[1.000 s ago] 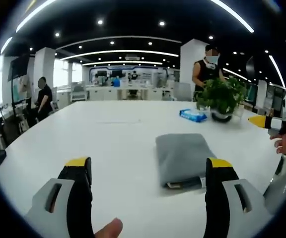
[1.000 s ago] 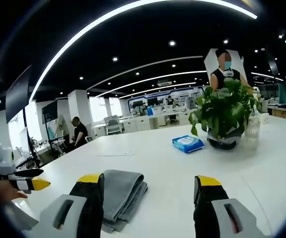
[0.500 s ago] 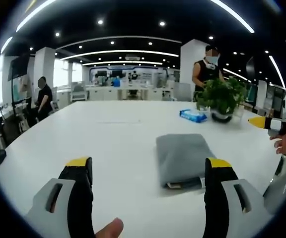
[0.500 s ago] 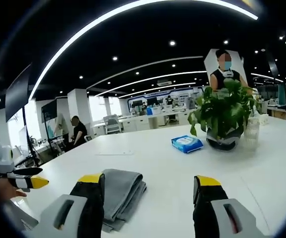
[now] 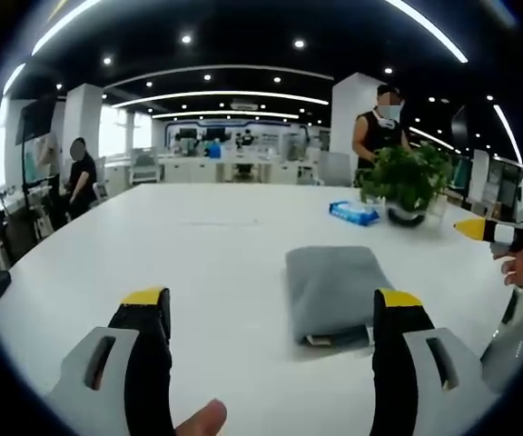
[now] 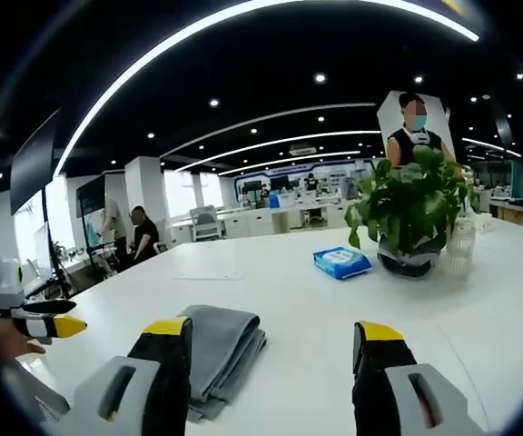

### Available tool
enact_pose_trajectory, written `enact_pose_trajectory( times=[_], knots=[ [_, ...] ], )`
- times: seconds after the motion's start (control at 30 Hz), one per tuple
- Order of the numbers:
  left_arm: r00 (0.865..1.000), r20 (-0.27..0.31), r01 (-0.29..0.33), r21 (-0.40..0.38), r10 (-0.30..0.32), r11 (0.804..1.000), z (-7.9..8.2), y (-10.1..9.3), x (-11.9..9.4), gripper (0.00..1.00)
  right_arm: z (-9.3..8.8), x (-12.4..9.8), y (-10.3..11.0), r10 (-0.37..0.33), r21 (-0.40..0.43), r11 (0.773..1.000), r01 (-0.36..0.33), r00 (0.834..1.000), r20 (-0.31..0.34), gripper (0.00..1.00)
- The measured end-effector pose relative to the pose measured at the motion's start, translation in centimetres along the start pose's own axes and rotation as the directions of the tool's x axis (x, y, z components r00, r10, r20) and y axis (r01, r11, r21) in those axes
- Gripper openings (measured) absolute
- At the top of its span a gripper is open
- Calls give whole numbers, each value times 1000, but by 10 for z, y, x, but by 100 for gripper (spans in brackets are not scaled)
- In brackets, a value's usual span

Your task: Open the folded towel by lifting each exposed corner and separating the folded layers until the towel lies flat within the target outline without major curled edges

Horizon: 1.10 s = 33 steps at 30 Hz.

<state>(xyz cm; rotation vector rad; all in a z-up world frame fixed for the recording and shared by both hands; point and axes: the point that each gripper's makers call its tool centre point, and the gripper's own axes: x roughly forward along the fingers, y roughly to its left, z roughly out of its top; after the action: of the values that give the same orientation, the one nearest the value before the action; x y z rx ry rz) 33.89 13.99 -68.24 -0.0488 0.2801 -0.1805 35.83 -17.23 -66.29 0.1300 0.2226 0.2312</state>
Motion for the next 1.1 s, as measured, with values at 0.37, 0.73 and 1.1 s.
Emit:
enact_pose_trajectory(
  times=[0.37,0.73,1.1],
  knots=[
    [1000,-3,4,-8,-4,1000,0,0,0,92,-1,1,1,3,-15,1000,-3,1000,-5,72],
    [1000,3,9,-24,-9,1000,2,-1,-1,91,-1,1,1,5,-32,999,-5,1000,-6,71],
    [998,-3,58,-14,-58,998,10,-17,-2,82,1,0,5,12,-33,999,-12,1000,-2,69]
  ],
)
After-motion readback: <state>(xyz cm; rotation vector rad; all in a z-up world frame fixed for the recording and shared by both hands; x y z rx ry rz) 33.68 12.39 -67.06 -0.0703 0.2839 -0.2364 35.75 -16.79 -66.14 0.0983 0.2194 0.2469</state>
